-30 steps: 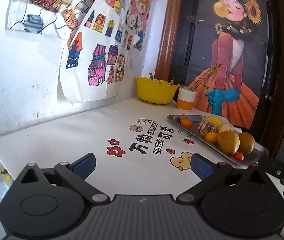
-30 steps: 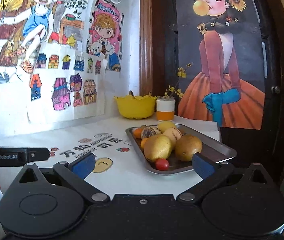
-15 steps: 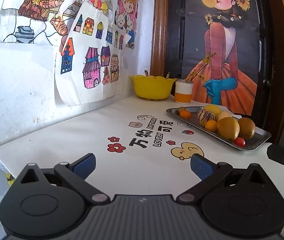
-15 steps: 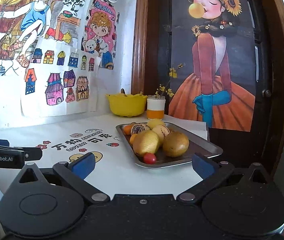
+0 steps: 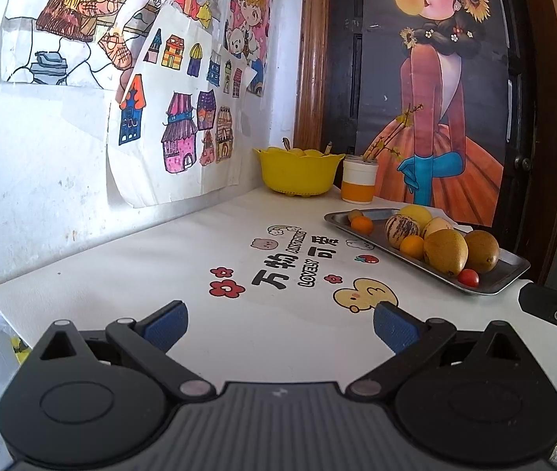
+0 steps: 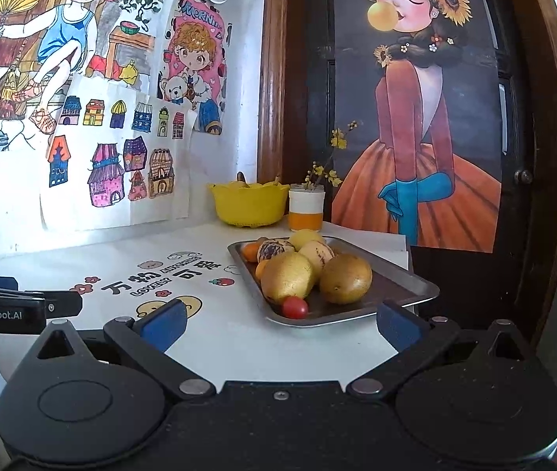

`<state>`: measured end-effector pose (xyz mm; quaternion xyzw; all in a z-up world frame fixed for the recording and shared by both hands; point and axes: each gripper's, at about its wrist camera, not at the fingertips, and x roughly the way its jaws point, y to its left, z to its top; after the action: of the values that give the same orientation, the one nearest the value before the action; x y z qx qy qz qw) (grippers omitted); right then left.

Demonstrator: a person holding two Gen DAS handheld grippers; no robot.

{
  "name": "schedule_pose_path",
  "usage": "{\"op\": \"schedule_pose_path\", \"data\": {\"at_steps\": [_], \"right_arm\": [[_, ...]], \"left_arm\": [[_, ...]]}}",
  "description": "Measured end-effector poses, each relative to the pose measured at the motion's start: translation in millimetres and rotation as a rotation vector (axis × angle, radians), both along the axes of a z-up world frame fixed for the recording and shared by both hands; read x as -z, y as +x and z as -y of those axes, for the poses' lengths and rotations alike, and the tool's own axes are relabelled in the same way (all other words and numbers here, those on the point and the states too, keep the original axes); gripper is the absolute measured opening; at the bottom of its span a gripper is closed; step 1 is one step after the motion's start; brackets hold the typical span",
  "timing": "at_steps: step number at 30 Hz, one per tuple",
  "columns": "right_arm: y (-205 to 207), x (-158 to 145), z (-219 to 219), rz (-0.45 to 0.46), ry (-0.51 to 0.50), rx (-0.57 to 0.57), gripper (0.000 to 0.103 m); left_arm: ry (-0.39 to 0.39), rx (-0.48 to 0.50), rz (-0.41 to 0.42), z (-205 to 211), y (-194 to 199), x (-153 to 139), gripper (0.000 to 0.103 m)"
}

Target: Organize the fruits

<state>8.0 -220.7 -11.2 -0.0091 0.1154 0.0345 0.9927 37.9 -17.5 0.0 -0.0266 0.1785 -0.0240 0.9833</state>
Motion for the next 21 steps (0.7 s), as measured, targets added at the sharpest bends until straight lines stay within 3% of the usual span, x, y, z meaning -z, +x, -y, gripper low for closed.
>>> {"op": "schedule_pose_path", "data": {"at_steps": [21], "right_arm": [[2.8, 1.8, -0.2, -0.014, -0.011, 0.007, 0.102]], "left_arm": [[0.005, 0.0, -0.003, -0.8, -0.8, 1.7, 0.103]]}}
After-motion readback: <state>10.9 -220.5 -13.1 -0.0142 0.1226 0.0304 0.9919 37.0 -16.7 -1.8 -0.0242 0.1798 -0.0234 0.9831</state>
